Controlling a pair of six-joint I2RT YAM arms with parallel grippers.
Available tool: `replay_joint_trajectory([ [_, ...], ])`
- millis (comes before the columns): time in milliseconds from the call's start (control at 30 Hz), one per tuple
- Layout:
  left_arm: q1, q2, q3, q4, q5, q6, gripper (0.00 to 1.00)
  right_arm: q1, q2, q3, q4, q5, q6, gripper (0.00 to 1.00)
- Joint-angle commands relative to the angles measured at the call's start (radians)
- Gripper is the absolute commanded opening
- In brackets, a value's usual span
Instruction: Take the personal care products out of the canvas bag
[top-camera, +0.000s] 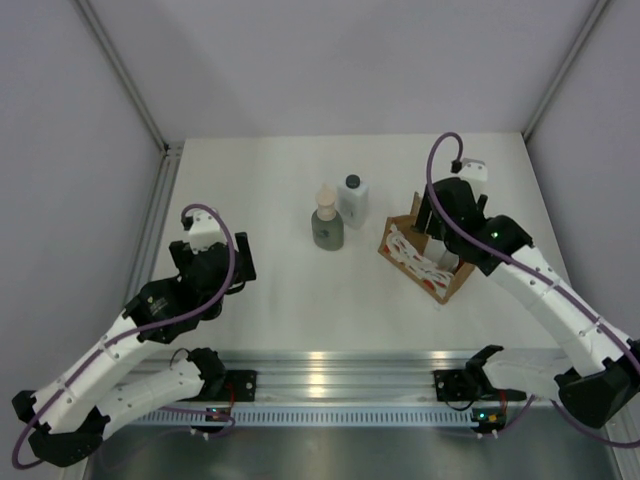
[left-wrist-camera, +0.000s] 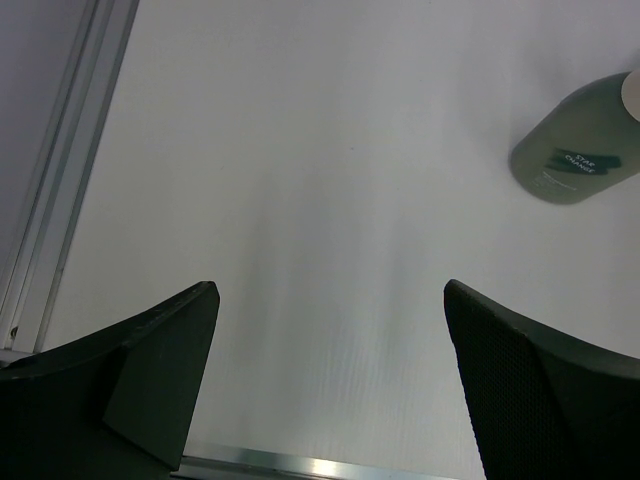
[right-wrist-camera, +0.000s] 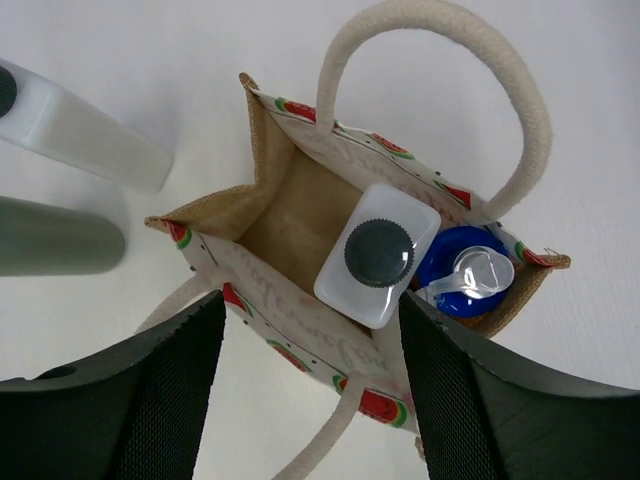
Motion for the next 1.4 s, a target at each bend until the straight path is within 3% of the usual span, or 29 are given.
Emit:
replay_joint_trajectory([
  [0, 0.0, 0.005, -0.007, 0.018, 0.01, 0.005, 0.98, -0.006, -0.063, 0.019, -0.053, 0.026, -0.034, 0.67],
  [300, 0.0, 0.068, 0.021, 0.017, 0.076, 0.002, 0.98, -0.037, -0.133, -0.089, -0.113, -0.026, -0.052, 0.6],
  [533, 0.0, 0.147, 0.12, 0.072, 0.277, -0.093, 0.98, -0.101, -0.213, -0.178, -0.113, -0.116, -0.086, 0.58],
  [733, 0.0, 0.325, 0.223, 0.254, 0.47, -0.143, 0.98, -0.124, -0.224, -0.228, -0.08, -0.145, -0.121, 0.42],
  [900, -0.002, 0.541, 0.297, 0.409, 0.599, -0.195, 0.98, -0.163, -0.238, -0.296, -0.009, -0.213, -0.157, 0.38],
  [1067, -0.017, 0.738, 0.447, 0.472, 0.62, -0.222, 0.98, -0.227, -0.218, -0.331, 0.045, -0.268, -0.196, 0.34],
  [1367, -0.035, 0.983, 0.577, 0.567, 0.628, -0.28, 0.98, -0.247, -0.23, -0.319, 0.086, -0.287, -0.219, 0.33],
])
